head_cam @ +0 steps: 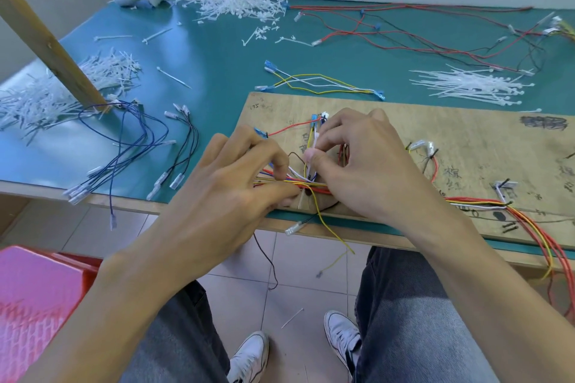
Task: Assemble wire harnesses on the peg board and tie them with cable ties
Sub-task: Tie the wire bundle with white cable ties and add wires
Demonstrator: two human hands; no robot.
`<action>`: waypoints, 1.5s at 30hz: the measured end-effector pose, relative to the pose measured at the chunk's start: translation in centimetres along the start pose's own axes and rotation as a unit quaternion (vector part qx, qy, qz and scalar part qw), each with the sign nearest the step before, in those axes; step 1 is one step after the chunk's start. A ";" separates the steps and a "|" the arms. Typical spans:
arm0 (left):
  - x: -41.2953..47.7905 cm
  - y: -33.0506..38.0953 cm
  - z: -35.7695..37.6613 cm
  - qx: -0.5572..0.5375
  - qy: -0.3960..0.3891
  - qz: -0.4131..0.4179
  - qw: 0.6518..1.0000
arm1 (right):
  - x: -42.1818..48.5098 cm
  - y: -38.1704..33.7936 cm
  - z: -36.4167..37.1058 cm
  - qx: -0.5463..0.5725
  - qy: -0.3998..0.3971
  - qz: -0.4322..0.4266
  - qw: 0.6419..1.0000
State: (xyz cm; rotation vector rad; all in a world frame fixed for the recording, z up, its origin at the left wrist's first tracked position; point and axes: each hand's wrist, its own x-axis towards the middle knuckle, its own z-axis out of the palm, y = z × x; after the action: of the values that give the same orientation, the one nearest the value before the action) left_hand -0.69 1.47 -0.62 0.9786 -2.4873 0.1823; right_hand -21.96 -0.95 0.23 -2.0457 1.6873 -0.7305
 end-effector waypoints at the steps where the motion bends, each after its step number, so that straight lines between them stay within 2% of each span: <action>1: 0.1 0.0 0.0 -0.002 -0.007 0.000 1.000 | 0.1 0.1 0.0 0.002 0.003 0.000 1.000; 4: 0.5 0.0 -0.1 -0.011 -0.036 0.016 0.999 | -0.1 0.4 0.2 0.005 0.017 -0.004 1.000; 8: 0.5 0.1 0.5 -0.020 -0.030 0.034 0.999 | -0.5 0.7 0.6 0.033 0.045 -0.011 0.998; 15: 0.6 -0.3 0.8 -0.102 -0.010 -0.007 0.995 | -1.2 1.2 0.6 0.071 0.066 -0.035 0.995; 20: 0.5 0.8 1.3 -0.107 0.021 -0.094 0.990 | -1.5 1.8 0.5 0.092 0.053 -0.050 0.993; 24: 0.4 2.0 1.7 -0.186 0.058 -0.199 0.960 | -1.4 2.1 0.8 0.104 0.063 -0.069 0.990; 28: 1.0 2.7 1.9 -0.230 0.053 -0.260 0.936 | -1.8 1.9 1.3 0.090 0.096 -0.096 0.987; 32: 2.1 2.8 1.9 -0.217 0.054 -0.291 0.930 | -2.0 2.1 1.6 0.095 0.110 -0.090 0.985; 40: 2.8 3.4 2.8 -0.282 0.099 -0.344 0.890 | -2.1 2.2 1.6 0.111 0.098 -0.056 0.987; 45: 2.4 3.7 3.0 -0.295 0.129 -0.335 0.885 | -2.1 2.3 1.5 0.123 0.093 -0.051 0.987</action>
State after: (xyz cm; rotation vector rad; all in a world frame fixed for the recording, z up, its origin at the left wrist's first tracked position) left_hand -5.76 1.89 -2.02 1.3405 -1.6617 -0.5917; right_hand -23.11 0.57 -2.67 -1.9520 1.5071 -1.1351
